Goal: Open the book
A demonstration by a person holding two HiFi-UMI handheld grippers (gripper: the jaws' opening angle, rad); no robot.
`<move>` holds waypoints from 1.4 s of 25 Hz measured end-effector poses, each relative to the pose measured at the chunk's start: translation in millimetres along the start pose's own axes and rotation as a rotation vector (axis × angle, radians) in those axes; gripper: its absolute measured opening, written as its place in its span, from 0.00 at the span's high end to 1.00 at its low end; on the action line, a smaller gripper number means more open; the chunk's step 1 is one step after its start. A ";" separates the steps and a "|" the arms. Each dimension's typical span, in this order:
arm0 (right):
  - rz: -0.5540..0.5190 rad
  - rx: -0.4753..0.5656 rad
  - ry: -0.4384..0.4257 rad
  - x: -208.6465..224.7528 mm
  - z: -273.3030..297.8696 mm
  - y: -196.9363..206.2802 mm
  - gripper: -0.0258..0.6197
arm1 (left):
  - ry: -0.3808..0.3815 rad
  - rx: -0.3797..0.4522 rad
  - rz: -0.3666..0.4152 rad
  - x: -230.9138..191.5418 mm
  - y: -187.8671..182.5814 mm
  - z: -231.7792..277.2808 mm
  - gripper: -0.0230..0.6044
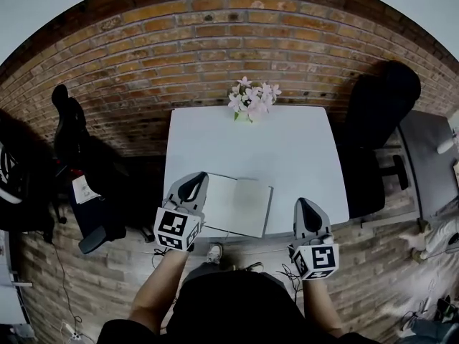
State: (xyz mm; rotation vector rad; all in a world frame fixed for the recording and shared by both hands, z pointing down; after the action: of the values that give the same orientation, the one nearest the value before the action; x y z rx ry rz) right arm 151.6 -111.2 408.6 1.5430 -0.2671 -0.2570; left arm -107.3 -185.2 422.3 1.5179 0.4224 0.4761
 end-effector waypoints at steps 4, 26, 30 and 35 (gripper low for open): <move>-0.004 0.042 0.020 8.1 1.3 -20.4 0.94 | 0.002 0.069 0.060 4.5 -37.8 -3.4 0.92; 0.006 0.154 0.072 54.2 2.8 -66.5 0.94 | -0.127 0.307 0.116 -10.0 -146.5 -82.8 0.92; 0.005 0.144 0.087 60.3 -3.4 -68.5 0.94 | -0.166 0.313 0.098 -20.3 -148.3 -91.6 0.92; 0.015 0.137 0.081 54.1 -1.1 -69.3 0.94 | -0.174 0.308 0.085 -23.0 -146.1 -93.2 0.92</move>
State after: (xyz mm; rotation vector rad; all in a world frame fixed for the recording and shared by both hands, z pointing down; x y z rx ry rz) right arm 203.4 -128.9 339.7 1.6816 -0.2364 -0.1668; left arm -172.2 -118.8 274.1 1.8656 0.3049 0.3521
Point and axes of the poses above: the fingertips, and each gripper's own axes: z forward along the fingers, x to its right, y out of its underside, the point moved 2 cm from there along -z, backward along the fingers, and after that the axes turned 9 degrees about x, right-handed, at the moved point
